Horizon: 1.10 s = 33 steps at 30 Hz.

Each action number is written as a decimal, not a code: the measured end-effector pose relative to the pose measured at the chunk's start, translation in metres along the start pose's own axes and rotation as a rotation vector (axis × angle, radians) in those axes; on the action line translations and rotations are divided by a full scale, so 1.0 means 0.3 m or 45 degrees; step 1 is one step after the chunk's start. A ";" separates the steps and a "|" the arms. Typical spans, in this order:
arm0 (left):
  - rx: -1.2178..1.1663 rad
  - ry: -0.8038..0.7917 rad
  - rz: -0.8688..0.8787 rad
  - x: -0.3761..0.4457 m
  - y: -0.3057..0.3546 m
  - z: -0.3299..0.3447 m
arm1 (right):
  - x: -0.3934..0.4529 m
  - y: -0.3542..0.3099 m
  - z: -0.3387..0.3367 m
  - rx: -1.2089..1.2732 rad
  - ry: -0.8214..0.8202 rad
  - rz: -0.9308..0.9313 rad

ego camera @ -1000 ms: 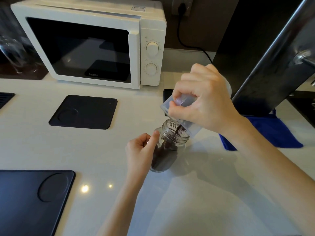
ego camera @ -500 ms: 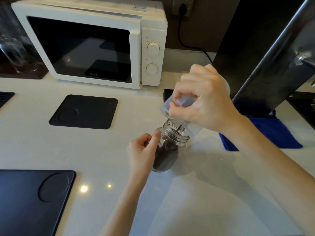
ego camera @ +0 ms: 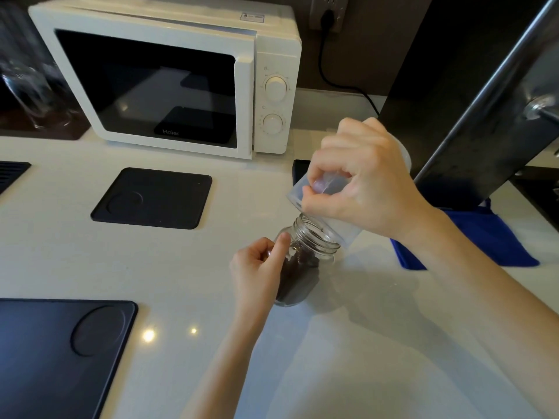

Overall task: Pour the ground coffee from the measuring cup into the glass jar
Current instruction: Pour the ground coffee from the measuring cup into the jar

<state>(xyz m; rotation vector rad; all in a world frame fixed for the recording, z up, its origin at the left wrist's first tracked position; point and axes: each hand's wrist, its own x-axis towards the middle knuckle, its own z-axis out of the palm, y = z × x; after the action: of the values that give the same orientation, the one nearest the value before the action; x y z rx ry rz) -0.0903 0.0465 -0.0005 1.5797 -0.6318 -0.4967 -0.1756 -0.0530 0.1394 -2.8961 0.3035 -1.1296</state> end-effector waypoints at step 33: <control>-0.212 0.027 -0.051 0.015 -0.075 -0.094 | -0.416 0.157 0.111 1.009 0.463 1.839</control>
<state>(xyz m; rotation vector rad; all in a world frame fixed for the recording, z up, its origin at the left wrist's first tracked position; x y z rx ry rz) -0.0663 0.0657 -0.0195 1.4401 -0.5299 -0.5478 -0.2513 -0.0776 0.0272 -1.1675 1.2613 -0.9905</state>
